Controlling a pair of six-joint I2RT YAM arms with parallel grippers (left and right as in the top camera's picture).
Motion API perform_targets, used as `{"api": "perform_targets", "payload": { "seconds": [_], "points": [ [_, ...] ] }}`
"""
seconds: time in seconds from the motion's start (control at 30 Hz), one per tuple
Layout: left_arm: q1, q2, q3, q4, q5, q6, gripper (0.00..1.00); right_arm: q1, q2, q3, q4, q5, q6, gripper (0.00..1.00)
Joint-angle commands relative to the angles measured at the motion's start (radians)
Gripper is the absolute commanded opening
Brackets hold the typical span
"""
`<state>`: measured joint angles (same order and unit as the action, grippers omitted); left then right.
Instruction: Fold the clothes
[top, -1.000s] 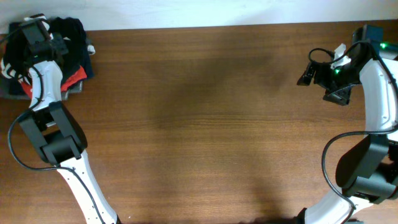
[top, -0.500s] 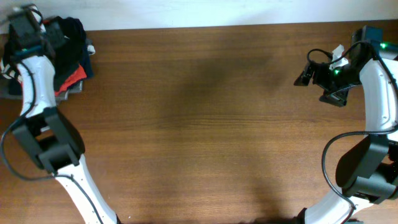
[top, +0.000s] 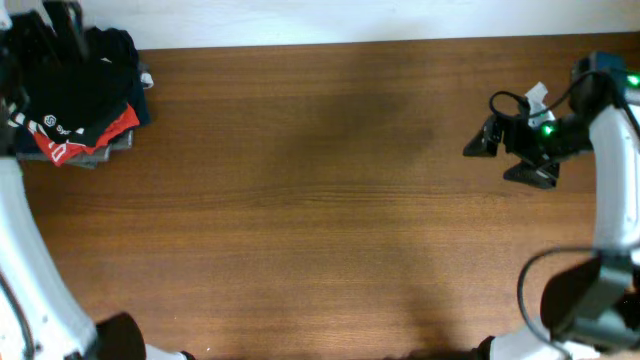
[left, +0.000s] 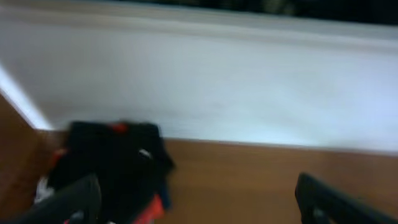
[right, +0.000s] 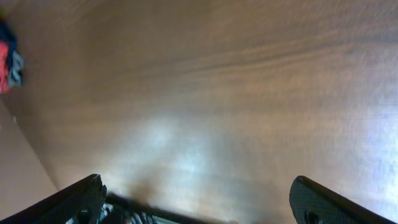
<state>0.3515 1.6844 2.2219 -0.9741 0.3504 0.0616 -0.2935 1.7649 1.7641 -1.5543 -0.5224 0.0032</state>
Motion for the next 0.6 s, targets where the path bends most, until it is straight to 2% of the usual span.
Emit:
{"api": "perform_targets", "payload": {
  "seconds": [0.0, 0.13, 0.3, 0.37, 0.47, 0.57],
  "points": [
    [-0.002, -0.039, -0.014, -0.097, 0.259, 0.129, 0.99, 0.006, -0.116, -0.001, -0.026, -0.02, -0.051, 0.99],
    [-0.002, -0.106, -0.061, -0.166, 0.423, 0.191, 0.99, 0.025, -0.235, -0.001, -0.028, -0.02, -0.048, 0.99],
    [-0.002, -0.222, -0.231, -0.128, 0.428, 0.191, 0.99, 0.061, -0.401, -0.001, -0.036, 0.016, -0.045, 0.99],
    [-0.002, -0.28, -0.326, -0.089, 0.389, 0.189, 0.99, 0.071, -0.458, -0.001, -0.05, 0.06, -0.02, 0.99],
    [-0.002, -0.409, -0.521, 0.028, 0.236, 0.092, 0.99, 0.072, -0.535, -0.001, -0.072, 0.114, -0.01, 0.99],
    [-0.002, -0.556, -0.714, 0.139, 0.145, 0.028, 0.99, 0.072, -0.605, -0.005, -0.088, 0.116, -0.01, 0.99]
  ]
}}
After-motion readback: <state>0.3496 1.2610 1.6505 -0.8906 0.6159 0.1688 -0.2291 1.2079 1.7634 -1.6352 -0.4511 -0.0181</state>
